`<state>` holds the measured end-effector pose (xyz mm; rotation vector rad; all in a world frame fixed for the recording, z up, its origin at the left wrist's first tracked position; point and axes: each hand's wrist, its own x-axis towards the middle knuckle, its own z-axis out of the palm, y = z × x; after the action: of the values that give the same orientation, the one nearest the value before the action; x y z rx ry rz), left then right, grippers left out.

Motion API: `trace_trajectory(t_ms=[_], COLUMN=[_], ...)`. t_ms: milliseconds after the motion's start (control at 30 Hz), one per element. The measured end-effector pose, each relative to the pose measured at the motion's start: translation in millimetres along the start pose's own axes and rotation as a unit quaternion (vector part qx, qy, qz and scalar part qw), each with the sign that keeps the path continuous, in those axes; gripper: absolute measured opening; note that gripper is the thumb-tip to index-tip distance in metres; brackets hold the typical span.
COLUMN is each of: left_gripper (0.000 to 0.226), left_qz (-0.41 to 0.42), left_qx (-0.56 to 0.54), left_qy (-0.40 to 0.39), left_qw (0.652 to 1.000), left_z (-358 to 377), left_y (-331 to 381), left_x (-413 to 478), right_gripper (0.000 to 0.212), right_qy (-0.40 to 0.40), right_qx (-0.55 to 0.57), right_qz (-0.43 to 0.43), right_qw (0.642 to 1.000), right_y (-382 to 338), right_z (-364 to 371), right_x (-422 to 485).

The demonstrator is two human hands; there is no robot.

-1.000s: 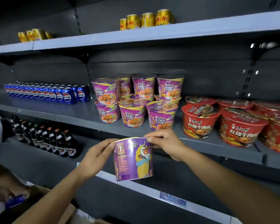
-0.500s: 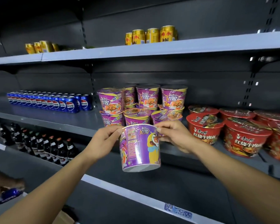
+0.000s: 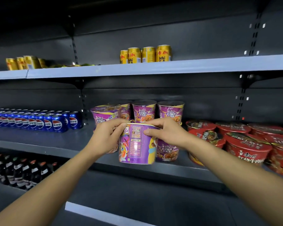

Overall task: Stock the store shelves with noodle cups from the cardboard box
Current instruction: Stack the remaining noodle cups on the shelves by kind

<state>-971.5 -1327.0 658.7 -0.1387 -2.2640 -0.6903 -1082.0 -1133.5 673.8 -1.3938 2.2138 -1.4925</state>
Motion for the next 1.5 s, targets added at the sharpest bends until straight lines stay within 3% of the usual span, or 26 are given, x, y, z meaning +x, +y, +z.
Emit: trace_trajectory(t_ms=[467, 633, 1100, 1400, 1500], left_gripper=[0.032, 0.029, 0.027, 0.027, 0.021], left_qz=[0.076, 0.083, 0.107, -0.016, -0.052], left_qx=[0.033, 0.047, 0.090, 0.046, 0.043], left_qy=[0.030, 0.059, 0.063, 0.189, 0.171], left_qw=[0.996, 0.994, 0.988, 0.981, 0.983], left_z=[0, 5, 20, 73, 96], left_y=[-46, -58, -91, -102, -108], left_x=[48, 59, 75, 20, 8], right_gripper=[0.026, 0.020, 0.025, 0.023, 0.025], right_qy=[0.106, 0.166, 0.151, 0.107, 0.072], right_qx=[-0.095, -0.076, -0.126, -0.261, -0.357], right_qz=[-0.026, -0.028, -0.015, -0.038, -0.021], right_qw=[0.990, 0.983, 0.980, 0.959, 0.931], right_y=[-1, 5, 31, 24, 8], right_z=[-5, -4, 10, 16, 15], right_x=[55, 70, 96, 114, 122])
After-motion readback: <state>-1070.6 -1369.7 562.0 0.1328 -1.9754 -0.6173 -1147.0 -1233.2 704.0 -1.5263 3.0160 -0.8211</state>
